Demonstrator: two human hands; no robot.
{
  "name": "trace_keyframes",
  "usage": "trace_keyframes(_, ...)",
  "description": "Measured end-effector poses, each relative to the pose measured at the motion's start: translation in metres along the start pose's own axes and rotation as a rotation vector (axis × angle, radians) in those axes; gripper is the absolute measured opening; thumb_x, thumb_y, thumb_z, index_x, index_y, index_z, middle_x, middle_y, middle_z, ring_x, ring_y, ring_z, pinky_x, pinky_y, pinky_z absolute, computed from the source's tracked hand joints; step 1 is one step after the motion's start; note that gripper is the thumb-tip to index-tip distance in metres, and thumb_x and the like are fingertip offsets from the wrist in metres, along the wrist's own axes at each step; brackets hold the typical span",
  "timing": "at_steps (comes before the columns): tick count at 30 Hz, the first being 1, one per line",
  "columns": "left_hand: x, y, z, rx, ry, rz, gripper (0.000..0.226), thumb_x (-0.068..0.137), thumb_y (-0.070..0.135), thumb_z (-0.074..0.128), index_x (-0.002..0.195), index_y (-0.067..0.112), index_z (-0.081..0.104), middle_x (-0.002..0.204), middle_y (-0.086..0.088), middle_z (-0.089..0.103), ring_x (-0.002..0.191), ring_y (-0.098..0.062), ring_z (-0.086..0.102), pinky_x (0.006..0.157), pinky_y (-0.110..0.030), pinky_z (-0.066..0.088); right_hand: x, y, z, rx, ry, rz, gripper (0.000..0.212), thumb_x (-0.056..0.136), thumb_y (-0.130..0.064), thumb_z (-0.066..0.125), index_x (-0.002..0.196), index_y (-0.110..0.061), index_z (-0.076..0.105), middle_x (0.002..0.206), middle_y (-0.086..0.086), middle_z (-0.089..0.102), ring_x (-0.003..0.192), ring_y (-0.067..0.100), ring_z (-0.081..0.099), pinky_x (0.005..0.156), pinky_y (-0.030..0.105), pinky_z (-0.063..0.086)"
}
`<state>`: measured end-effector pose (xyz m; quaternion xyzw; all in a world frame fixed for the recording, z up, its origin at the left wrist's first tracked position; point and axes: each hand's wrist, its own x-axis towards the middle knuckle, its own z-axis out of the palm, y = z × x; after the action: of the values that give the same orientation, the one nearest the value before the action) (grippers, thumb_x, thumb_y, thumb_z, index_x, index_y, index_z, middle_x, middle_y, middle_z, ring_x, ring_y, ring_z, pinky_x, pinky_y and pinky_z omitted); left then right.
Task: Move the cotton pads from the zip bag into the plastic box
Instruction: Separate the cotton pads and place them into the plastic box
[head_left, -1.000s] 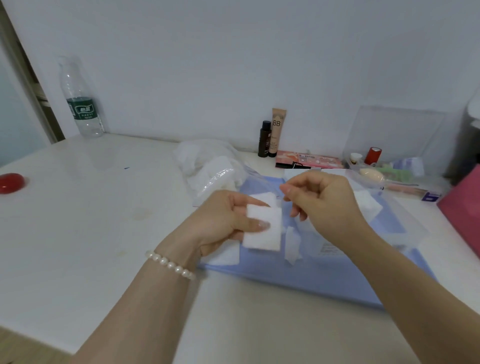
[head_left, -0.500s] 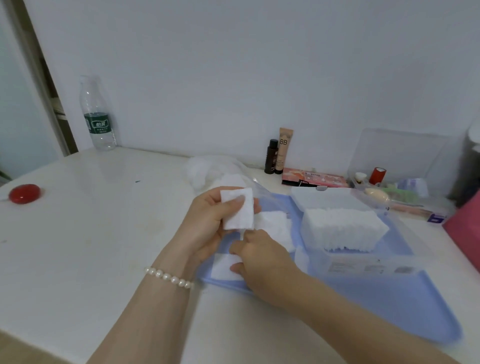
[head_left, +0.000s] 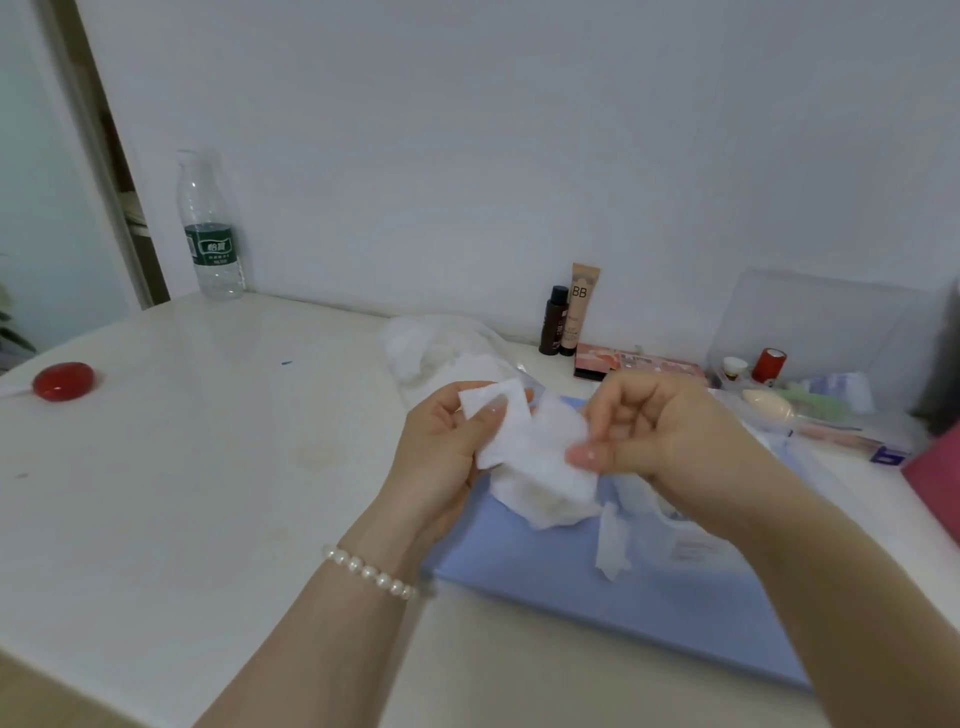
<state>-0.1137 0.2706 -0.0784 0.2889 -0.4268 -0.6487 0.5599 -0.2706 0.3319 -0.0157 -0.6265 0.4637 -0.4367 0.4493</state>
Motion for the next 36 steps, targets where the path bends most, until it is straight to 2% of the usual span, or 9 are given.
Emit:
trace_keyframes(3,-0.001,-0.008,0.006,0.066,0.055,-0.02,0.015,0.086,-0.004,0.058,0.097,0.003,0.065,0.089,-0.012,0.071,0.084,-0.024,0.065,0.073,-0.032,0.055,0.006,0.018,0.01,0.12,0.222,0.011,0.028,0.063,0.011,0.074,0.055,-0.015,0.063,0.066,0.008,0.063,0.055,0.023,0.06,0.054,0.025,0.054)
trace_keyframes(6,-0.003,-0.011,0.012,0.06,0.02,-0.083,0.023,0.084,-0.01,0.053,0.103,-0.004,0.065,0.101,-0.021,0.069,0.09,-0.031,0.065,0.084,-0.043,0.053,0.012,0.033,0.03,0.179,0.368,0.077,0.021,0.069,0.013,0.071,0.065,-0.006,0.064,0.069,0.009,0.062,0.047,0.014,0.06,0.049,0.021,0.052)
trace_keyframes(14,-0.009,-0.005,0.02,-0.294,-0.108,-0.196,0.026,0.096,0.0,0.037,0.107,-0.014,0.057,0.092,-0.024,0.069,0.083,-0.03,0.07,0.069,-0.032,0.059,0.015,0.047,0.042,0.232,0.644,0.014,0.022,0.07,0.01,0.073,0.063,-0.008,0.063,0.07,0.015,0.059,0.047,0.014,0.062,0.048,0.019,0.051)
trace_keyframes(17,-0.008,-0.003,0.021,-0.319,-0.119,-0.227,0.037,0.101,0.012,0.034,0.116,-0.016,0.051,0.098,-0.028,0.067,0.089,-0.036,0.068,0.064,-0.036,0.059,0.015,0.047,0.041,0.204,0.64,0.008,0.023,0.07,0.01,0.073,0.061,-0.009,0.062,0.067,0.011,0.055,0.049,0.015,0.061,0.049,0.019,0.052)
trace_keyframes(21,-0.012,-0.001,0.021,-0.288,-0.171,-0.236,0.048,0.097,0.034,0.035,0.1,-0.007,0.06,0.1,-0.026,0.068,0.092,-0.035,0.068,0.077,-0.036,0.058,0.016,0.049,0.041,0.189,0.631,0.002,0.024,0.069,0.007,0.075,0.06,-0.011,0.062,0.061,0.003,0.052,0.048,0.017,0.06,0.047,0.018,0.05)
trace_keyframes(25,-0.011,0.003,0.014,-0.149,-0.134,-0.074,0.02,0.089,-0.001,0.046,0.099,-0.006,0.063,0.093,-0.016,0.072,0.086,-0.024,0.07,0.073,-0.03,0.058,0.016,0.048,0.043,0.117,0.592,-0.065,0.021,0.072,0.001,0.075,0.063,-0.013,0.062,0.058,0.004,0.055,0.049,0.012,0.054,0.046,0.019,0.048)
trace_keyframes(28,-0.001,0.021,-0.01,-0.225,0.079,0.071,0.02,0.089,-0.007,0.042,0.094,-0.002,0.06,0.085,-0.011,0.073,0.08,-0.022,0.071,0.069,-0.033,0.059,0.016,0.049,0.037,-0.009,0.576,-0.122,0.022,0.078,-0.002,0.068,0.066,-0.019,0.065,0.061,-0.005,0.064,0.06,0.01,0.06,0.061,0.019,0.05)
trace_keyframes(31,0.006,0.031,-0.034,-0.188,0.302,0.189,0.02,0.09,-0.009,0.041,0.091,0.003,0.058,0.08,-0.01,0.073,0.078,-0.025,0.071,0.065,-0.032,0.059,0.017,0.051,0.036,-0.392,0.409,-0.123,0.018,0.087,-0.006,0.059,0.086,-0.016,0.074,0.081,-0.015,0.069,0.078,0.0,0.061,0.076,0.012,0.043)
trace_keyframes(36,0.01,0.024,-0.037,-0.032,0.377,0.132,0.021,0.087,-0.008,0.043,0.089,0.005,0.059,0.092,-0.015,0.069,0.075,-0.024,0.07,0.068,-0.032,0.058,0.042,0.067,0.05,-0.858,0.101,-0.186,0.037,0.092,0.004,0.042,0.125,-0.003,0.056,0.138,0.009,0.05,0.128,0.024,0.043,0.103,0.017,0.025)
